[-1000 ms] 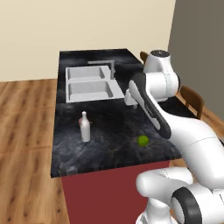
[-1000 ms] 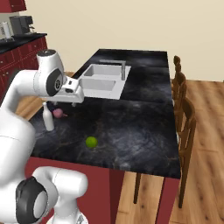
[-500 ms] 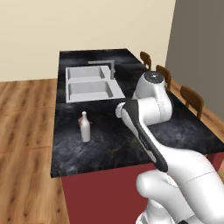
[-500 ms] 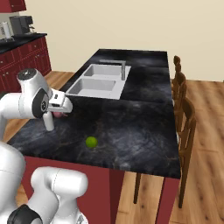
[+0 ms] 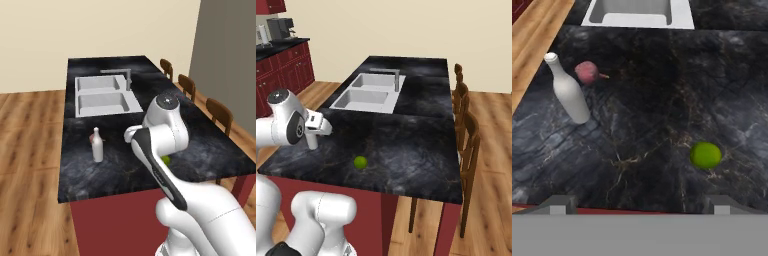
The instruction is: Place the liquor on the top shelf of the fridge to keep it out of children's reach, and place the onion and lime on lower shelves for easy access.
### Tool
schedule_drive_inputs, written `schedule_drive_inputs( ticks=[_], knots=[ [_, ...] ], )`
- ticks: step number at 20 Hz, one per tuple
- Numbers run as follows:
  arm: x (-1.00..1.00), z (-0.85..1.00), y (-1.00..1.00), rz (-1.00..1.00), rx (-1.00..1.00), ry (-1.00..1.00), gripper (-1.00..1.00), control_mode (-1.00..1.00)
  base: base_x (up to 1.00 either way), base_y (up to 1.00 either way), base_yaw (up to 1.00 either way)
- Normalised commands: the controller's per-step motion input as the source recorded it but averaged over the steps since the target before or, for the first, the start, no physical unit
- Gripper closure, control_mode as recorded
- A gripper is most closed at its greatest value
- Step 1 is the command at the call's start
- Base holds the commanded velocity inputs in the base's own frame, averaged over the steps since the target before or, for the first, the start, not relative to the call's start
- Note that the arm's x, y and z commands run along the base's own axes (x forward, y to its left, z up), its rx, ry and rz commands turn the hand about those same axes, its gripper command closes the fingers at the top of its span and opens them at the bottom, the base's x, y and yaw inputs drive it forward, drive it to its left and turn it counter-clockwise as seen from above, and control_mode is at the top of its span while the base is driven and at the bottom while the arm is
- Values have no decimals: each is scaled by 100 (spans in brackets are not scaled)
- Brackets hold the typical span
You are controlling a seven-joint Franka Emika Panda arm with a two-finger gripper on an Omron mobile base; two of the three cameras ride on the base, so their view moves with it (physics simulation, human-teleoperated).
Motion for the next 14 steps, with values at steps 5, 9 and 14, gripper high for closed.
schedule_drive_inputs(
  ticks=[5,9,14],
  knots=[
    [-8,0,-11,-4,0,0,-100,-100,0,0,0],
    [-14,-2,-48,-9,0,1,-100,-100,0,0,0],
    [-4,-19,-64,-14,0,7,-100,-100,0,0,0]
  ],
)
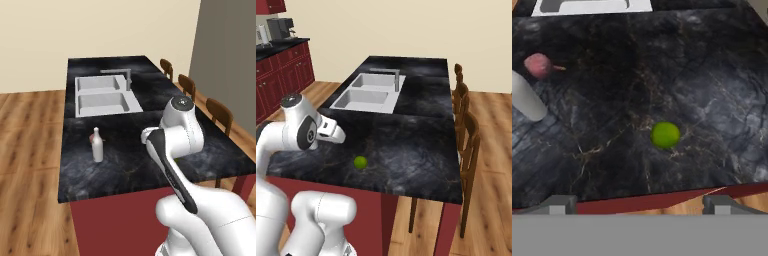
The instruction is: Place the liquor on the top shelf of the fridge to keep it out of children's reach, and place the onion and lime on lower shelves for easy access.
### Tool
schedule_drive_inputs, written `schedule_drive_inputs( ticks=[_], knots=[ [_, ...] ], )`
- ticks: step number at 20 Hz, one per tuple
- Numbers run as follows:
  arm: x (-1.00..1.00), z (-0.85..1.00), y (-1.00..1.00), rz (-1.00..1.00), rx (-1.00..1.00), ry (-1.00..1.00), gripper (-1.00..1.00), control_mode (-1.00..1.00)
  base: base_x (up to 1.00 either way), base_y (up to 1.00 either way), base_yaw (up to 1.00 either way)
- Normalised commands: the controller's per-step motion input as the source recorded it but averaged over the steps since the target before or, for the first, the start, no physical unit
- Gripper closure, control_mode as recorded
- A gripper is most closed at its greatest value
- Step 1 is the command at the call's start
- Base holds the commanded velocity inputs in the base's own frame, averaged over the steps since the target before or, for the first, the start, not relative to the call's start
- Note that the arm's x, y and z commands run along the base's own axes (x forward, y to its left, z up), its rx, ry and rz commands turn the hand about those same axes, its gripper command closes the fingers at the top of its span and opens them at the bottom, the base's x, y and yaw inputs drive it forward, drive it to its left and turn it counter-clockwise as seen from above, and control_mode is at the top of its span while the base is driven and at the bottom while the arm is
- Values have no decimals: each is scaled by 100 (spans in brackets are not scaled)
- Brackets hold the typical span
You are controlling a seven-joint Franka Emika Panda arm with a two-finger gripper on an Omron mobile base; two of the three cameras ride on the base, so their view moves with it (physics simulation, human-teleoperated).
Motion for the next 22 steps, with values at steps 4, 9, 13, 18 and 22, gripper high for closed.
schedule_drive_inputs(
  ticks=[4,9,13,18,22],
  knots=[
    [0,-37,-49,-14,0,18,-100,-100,0,0,0],
    [2,-47,-38,-9,0,23,-100,-100,0,0,0],
    [19,-32,-25,-2,0,18,-100,-100,0,0,0],
    [24,-25,-14,0,1,11,-100,-100,0,0,0],
    [35,-27,-3,0,1,10,-100,-100,0,0,0]
  ],
)
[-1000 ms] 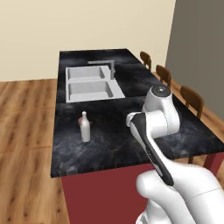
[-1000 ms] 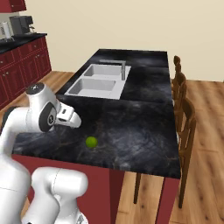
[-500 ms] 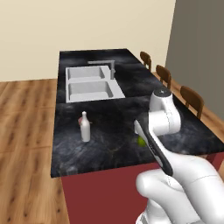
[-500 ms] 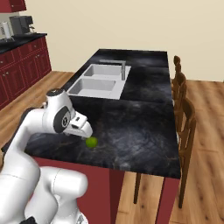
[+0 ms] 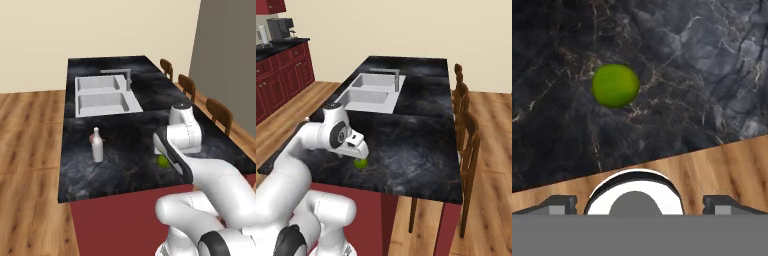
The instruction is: Place the liquor on the top shelf of the fridge to keep it out of children's reach, and place the onion and lime on lower shelves for easy access.
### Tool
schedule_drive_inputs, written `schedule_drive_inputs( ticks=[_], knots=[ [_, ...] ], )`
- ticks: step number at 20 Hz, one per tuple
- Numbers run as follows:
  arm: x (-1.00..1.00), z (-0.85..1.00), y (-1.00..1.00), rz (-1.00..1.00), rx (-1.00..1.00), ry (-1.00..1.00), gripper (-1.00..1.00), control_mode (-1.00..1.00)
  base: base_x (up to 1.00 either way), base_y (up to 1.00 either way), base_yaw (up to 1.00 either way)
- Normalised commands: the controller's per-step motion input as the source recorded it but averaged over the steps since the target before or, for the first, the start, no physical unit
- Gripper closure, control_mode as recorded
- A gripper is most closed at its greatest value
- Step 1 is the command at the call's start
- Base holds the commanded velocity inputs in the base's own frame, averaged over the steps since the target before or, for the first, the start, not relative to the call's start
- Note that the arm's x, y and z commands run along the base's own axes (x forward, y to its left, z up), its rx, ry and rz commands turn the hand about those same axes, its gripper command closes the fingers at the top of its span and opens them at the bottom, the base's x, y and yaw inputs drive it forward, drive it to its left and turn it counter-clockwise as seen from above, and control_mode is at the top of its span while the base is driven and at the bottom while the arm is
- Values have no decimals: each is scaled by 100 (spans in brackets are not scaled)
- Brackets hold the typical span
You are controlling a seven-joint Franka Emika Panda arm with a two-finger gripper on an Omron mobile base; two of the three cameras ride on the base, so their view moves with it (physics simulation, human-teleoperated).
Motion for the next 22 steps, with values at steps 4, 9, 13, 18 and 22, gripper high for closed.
schedule_drive_inputs(
  ticks=[4,9,13,18,22],
  knots=[
    [43,-29,0,0,1,8,-100,-100,0,0,0],
    [43,-27,0,0,1,5,-100,-100,0,0,0],
    [31,-27,0,0,0,3,-100,-100,0,0,0],
    [24,-34,0,0,0,2,-100,-100,0,0,0],
    [20,-38,0,0,0,1,-100,-100,0,0,0]
  ],
)
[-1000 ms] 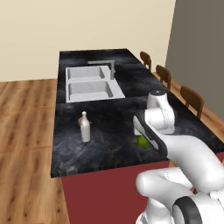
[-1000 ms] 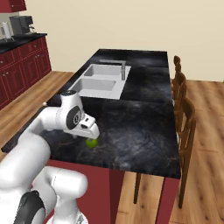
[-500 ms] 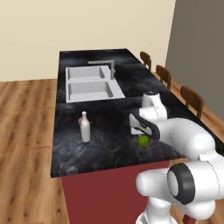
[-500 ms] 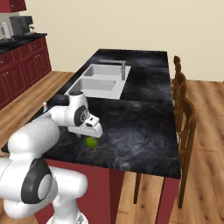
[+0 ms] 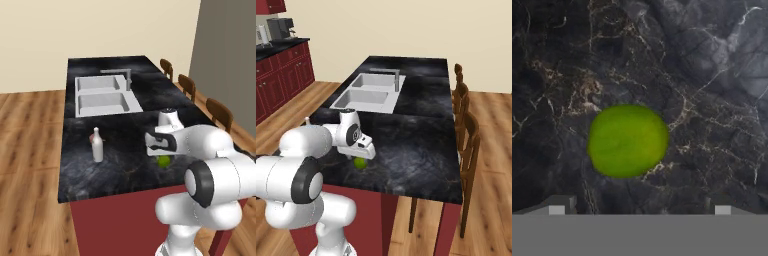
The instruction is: Place the liquor on the top shelf of the fridge to keep it out of children's reach, and place the onion and lime on lower shelves for easy access.
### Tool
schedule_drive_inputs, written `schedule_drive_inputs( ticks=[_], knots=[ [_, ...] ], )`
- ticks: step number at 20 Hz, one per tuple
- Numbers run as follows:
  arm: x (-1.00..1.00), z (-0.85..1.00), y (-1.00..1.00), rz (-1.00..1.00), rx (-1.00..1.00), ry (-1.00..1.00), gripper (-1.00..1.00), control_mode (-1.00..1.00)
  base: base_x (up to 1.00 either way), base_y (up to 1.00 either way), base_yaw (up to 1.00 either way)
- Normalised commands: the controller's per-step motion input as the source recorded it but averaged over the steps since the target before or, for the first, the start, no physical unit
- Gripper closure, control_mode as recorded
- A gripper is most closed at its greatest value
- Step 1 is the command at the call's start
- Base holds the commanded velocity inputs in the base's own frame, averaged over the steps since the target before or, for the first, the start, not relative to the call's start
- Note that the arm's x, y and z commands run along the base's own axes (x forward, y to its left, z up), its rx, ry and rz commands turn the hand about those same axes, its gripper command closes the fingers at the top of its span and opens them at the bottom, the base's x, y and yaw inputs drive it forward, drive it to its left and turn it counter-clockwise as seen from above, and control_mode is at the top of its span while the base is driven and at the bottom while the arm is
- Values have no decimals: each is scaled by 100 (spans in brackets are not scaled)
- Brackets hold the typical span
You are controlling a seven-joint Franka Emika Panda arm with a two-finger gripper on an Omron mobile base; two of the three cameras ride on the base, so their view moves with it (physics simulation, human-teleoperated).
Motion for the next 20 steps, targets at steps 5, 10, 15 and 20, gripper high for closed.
schedule_drive_inputs(
  ticks=[5,10,15,20],
  knots=[
    [18,-38,0,0,0,1,-100,-100,0,0,0],
    [17,-29,0,0,0,1,-100,-100,0,0,0],
    [17,-23,0,0,0,0,-100,-100,0,0,0],
    [11,-31,0,0,0,2,100,-100,0,0,0]
  ],
)
